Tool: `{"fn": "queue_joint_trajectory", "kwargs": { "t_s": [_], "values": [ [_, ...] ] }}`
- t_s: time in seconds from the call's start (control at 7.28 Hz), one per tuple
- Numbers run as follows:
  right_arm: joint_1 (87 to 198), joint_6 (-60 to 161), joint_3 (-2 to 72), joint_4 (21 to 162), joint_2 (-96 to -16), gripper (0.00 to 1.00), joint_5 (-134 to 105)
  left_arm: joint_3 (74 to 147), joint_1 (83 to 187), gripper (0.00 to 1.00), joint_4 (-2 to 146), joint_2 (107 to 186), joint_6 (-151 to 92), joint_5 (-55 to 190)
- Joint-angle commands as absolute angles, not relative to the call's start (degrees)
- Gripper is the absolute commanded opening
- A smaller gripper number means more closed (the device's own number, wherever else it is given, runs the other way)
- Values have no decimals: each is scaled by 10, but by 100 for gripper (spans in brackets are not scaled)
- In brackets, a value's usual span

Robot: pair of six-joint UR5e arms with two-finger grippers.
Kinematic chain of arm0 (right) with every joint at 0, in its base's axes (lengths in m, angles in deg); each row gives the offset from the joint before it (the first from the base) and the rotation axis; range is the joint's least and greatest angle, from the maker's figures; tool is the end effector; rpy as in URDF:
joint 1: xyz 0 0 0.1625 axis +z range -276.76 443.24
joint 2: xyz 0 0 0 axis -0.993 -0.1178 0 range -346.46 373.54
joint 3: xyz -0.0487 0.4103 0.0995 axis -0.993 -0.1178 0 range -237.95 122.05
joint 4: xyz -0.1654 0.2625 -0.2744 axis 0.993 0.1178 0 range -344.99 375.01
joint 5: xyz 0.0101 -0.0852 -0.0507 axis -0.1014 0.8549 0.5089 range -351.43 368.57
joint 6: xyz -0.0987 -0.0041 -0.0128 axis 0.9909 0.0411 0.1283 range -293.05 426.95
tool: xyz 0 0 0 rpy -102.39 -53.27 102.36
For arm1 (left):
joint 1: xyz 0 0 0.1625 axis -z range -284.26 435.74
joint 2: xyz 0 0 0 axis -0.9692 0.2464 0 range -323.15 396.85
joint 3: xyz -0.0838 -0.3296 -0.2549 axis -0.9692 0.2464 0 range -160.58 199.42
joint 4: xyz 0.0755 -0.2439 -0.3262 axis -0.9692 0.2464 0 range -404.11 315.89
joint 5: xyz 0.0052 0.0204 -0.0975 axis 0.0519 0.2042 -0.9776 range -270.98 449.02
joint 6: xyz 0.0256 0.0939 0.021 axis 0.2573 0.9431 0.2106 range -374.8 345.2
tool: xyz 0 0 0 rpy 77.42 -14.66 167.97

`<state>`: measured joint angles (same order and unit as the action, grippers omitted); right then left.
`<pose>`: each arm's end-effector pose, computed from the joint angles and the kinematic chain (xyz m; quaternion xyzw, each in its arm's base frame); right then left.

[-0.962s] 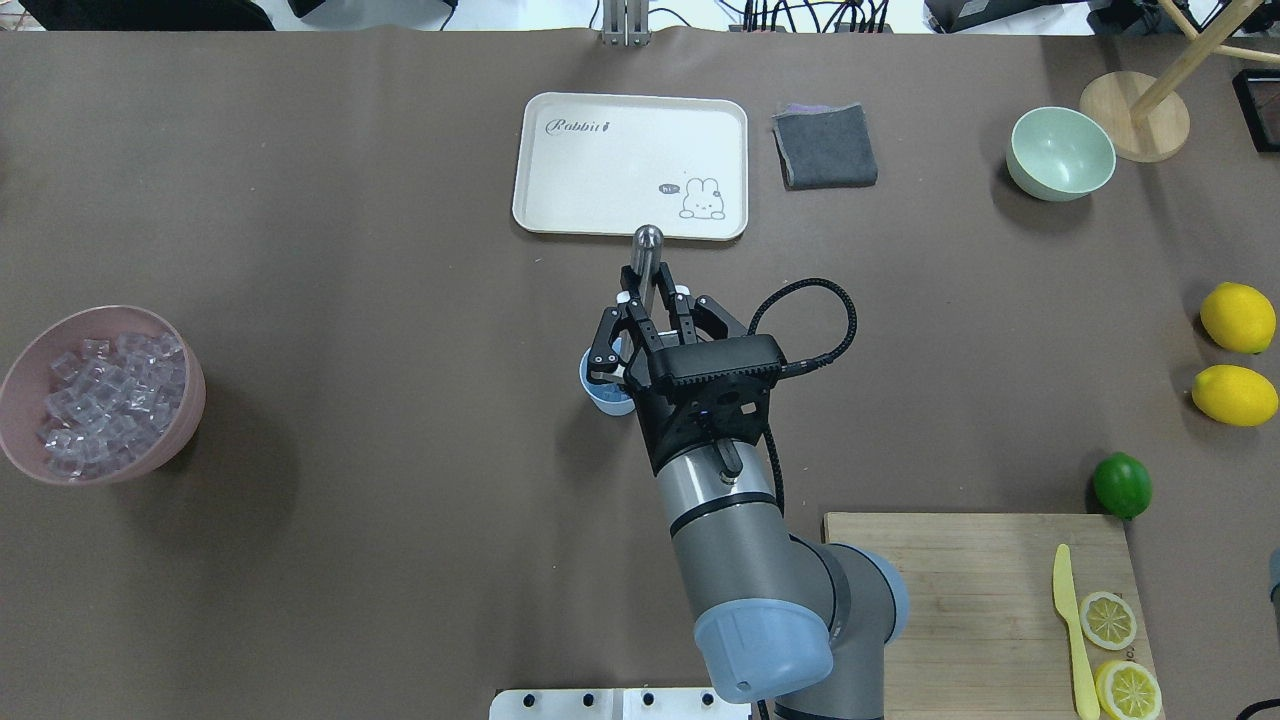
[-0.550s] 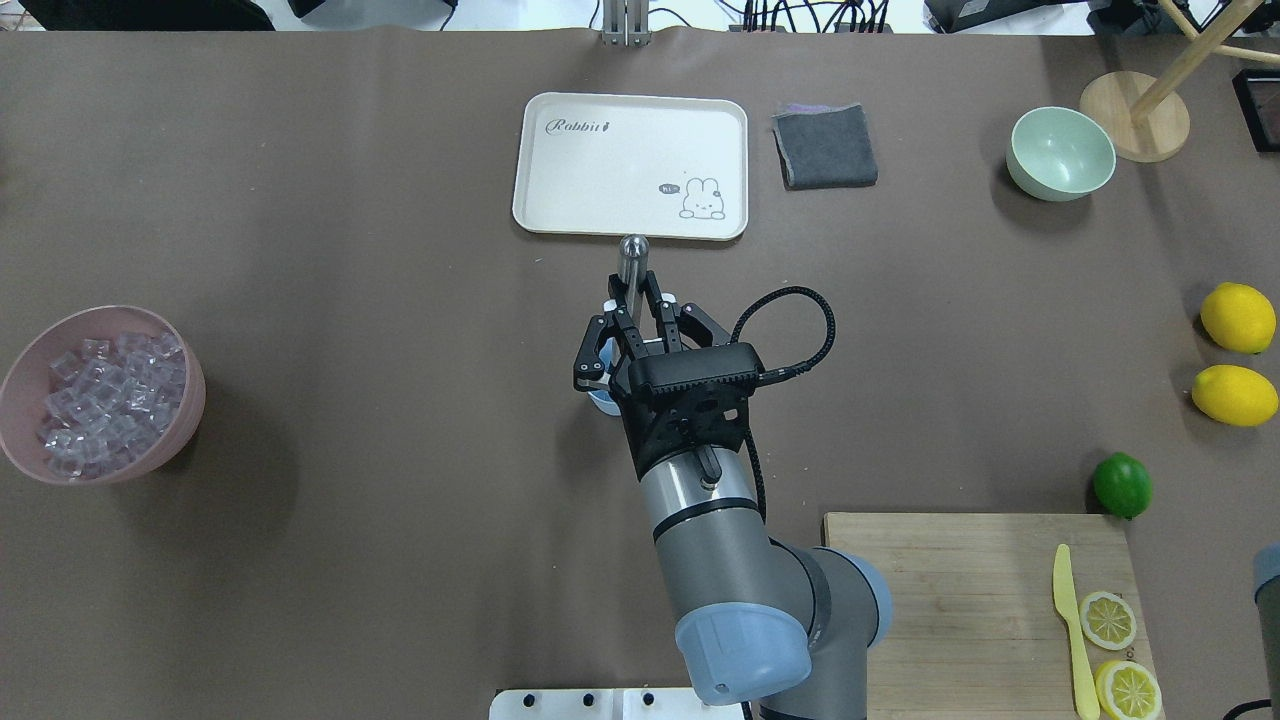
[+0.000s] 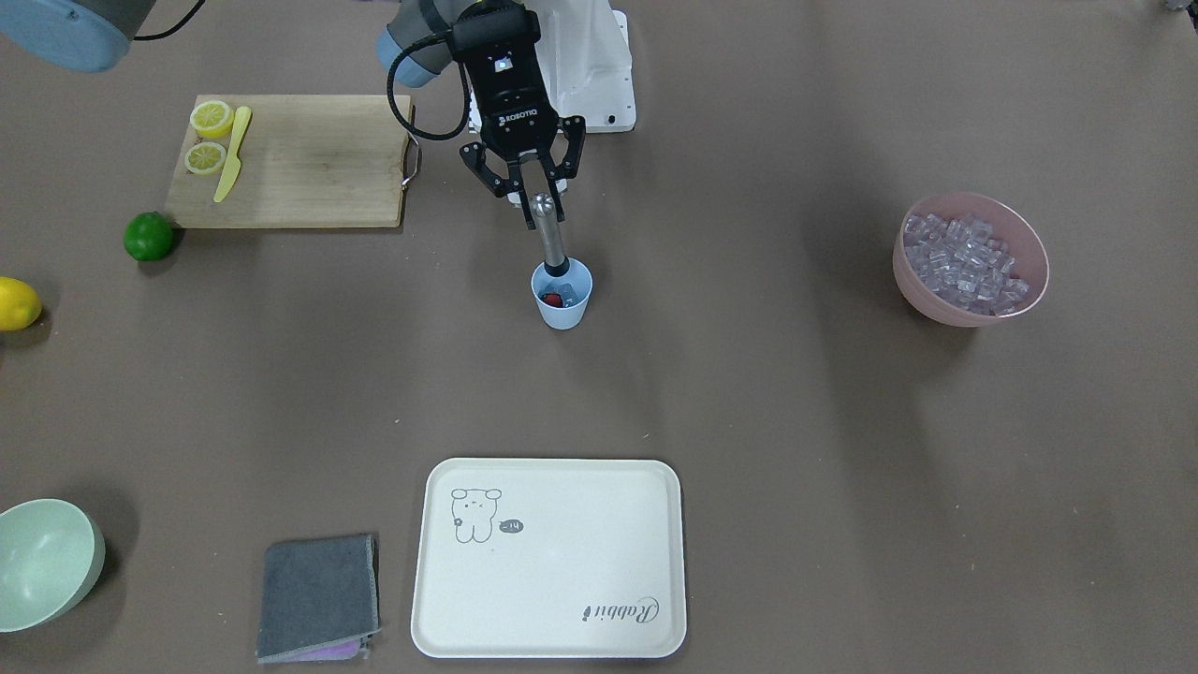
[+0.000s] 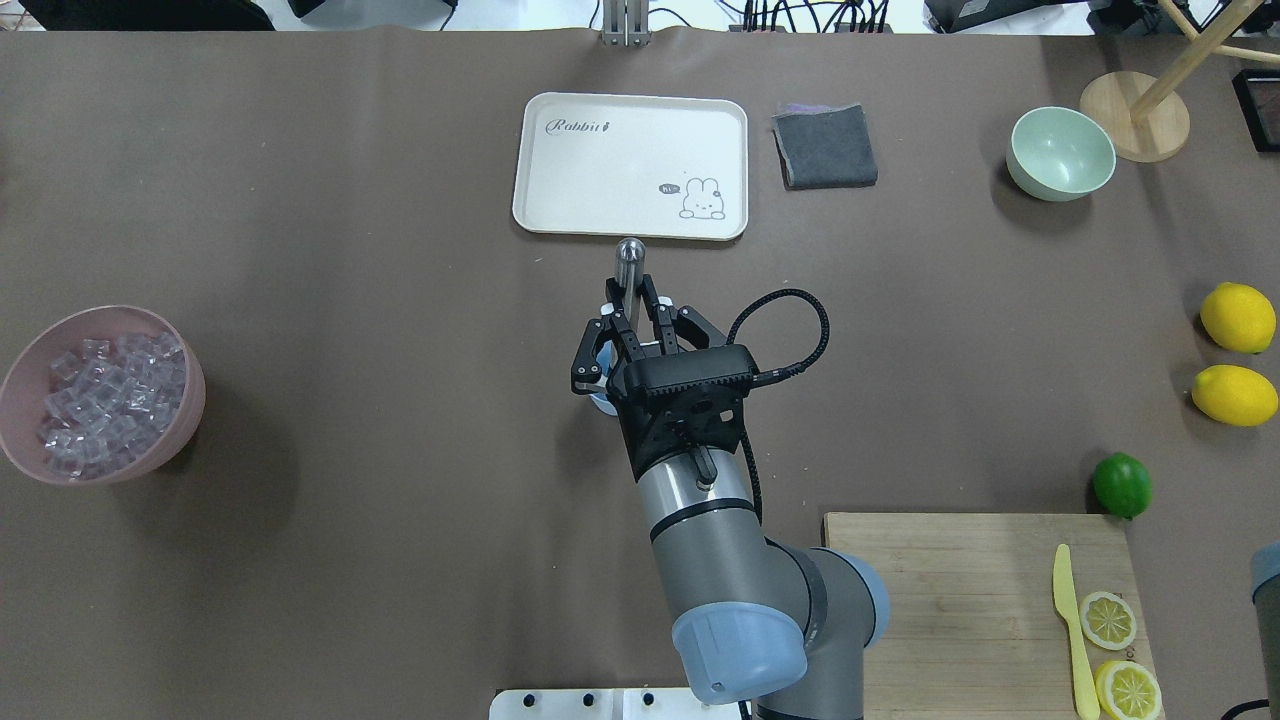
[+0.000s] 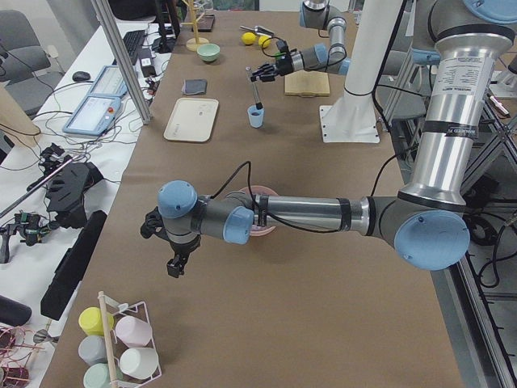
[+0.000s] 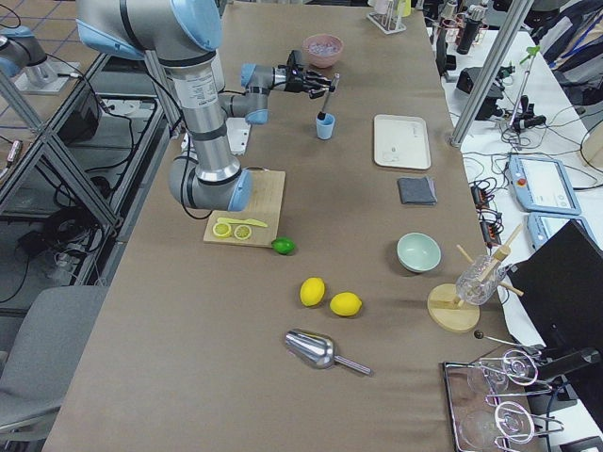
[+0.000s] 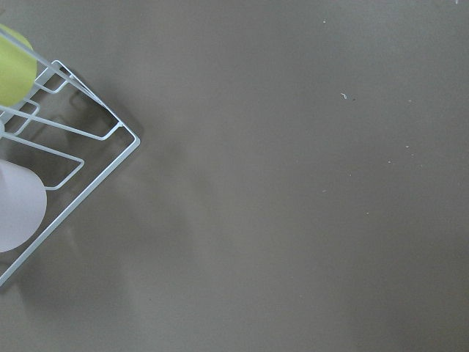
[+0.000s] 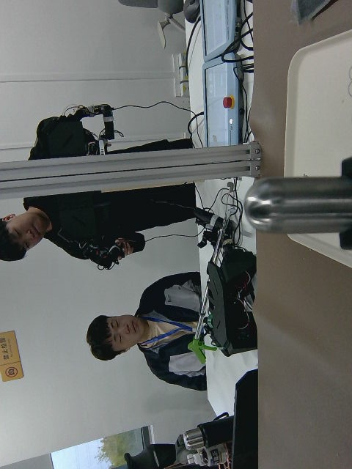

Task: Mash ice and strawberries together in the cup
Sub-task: 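Lower the pestle tip into the light-blue cup with the right gripper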

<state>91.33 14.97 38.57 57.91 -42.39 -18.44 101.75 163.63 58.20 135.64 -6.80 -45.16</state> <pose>-0.5480 -0.3023 0.1617 0.5780 -0.3959 0.1908 0.6876 -0.0429 -0.5726 0.6212 0.1273 0.3675 0.1248 0.9128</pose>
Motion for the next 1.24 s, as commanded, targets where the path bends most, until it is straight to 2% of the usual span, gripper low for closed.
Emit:
{"fn": "queue_joint_trajectory", "kwargs": {
  "t_s": [0.0, 1.1],
  "values": [
    [920, 154, 375, 579, -413, 0, -195, 1016, 1636, 97, 582, 1356, -68, -452],
    [925, 152, 327, 579, -399, 0, -205, 1013, 1636, 97, 583, 1352, -68, -452]
  ]
}}
